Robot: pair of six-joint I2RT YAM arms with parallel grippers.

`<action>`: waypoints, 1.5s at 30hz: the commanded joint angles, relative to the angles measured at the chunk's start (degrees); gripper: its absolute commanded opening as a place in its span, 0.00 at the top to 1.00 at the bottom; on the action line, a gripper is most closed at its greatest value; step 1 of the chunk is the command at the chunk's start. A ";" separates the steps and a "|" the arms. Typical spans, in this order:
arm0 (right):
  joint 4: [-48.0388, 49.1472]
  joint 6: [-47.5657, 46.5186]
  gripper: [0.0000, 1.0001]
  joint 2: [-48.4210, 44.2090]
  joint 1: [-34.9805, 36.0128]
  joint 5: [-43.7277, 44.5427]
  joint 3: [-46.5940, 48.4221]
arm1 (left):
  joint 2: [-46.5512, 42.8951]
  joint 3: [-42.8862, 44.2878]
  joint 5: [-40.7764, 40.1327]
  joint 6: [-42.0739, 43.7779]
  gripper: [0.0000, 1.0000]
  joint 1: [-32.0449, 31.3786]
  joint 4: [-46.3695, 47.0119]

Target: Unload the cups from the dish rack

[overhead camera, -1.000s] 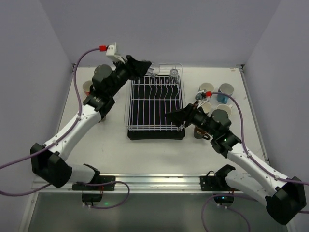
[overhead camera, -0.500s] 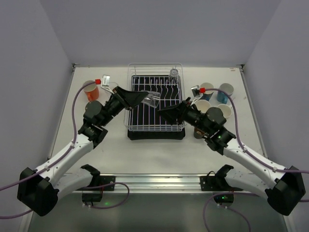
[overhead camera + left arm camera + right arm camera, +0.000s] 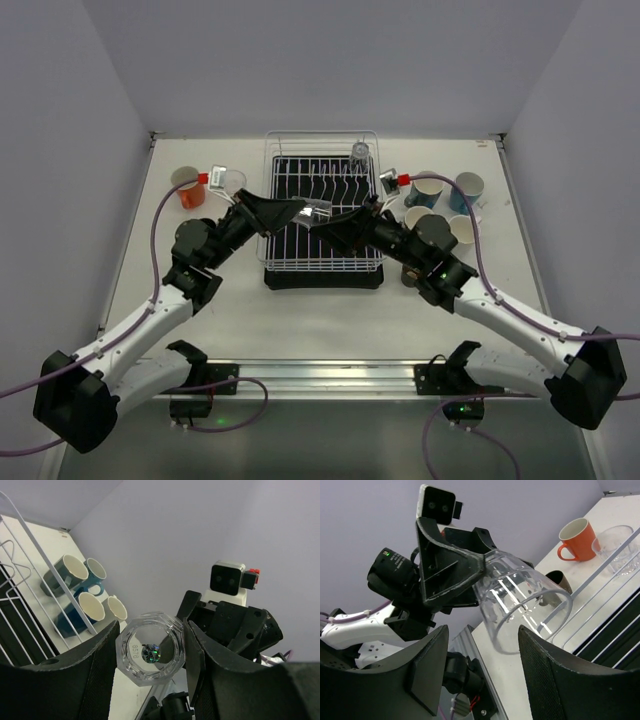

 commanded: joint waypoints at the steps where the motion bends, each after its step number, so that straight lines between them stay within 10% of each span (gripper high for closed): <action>1: 3.56 -1.32 0.40 2.30 0.33 0.96 3.77 | -0.47 -0.72 2.51 -2.31 0.97 -0.58 5.79; 4: 6.01 0.18 0.47 4.41 0.33 -0.45 4.05 | -0.81 -1.43 2.87 -3.11 0.91 -0.76 6.94; 6: 9.00 1.32 0.78 4.68 0.42 -0.45 3.43 | -1.16 -1.34 3.14 -2.85 0.85 -0.76 6.86; 9: 9.10 0.97 1.00 3.55 0.51 0.42 2.29 | -1.95 -0.73 3.75 -1.45 0.65 -0.76 4.67; 16: -23.81 -8.85 1.00 -0.68 3.66 2.18 9.73 | -6.08 11.91 0.96 24.07 0.12 -0.67 -24.65; 26: -74.10 -15.64 1.00 10.45 22.38 26.08 19.07 | -16.62 20.47 -25.58 47.68 0.03 -0.76 -58.26; 45: -71.68 -15.38 0.97 35.88 32.50 31.54 25.75 | -27.62 7.89 -35.80 48.22 0.02 -0.67 -56.25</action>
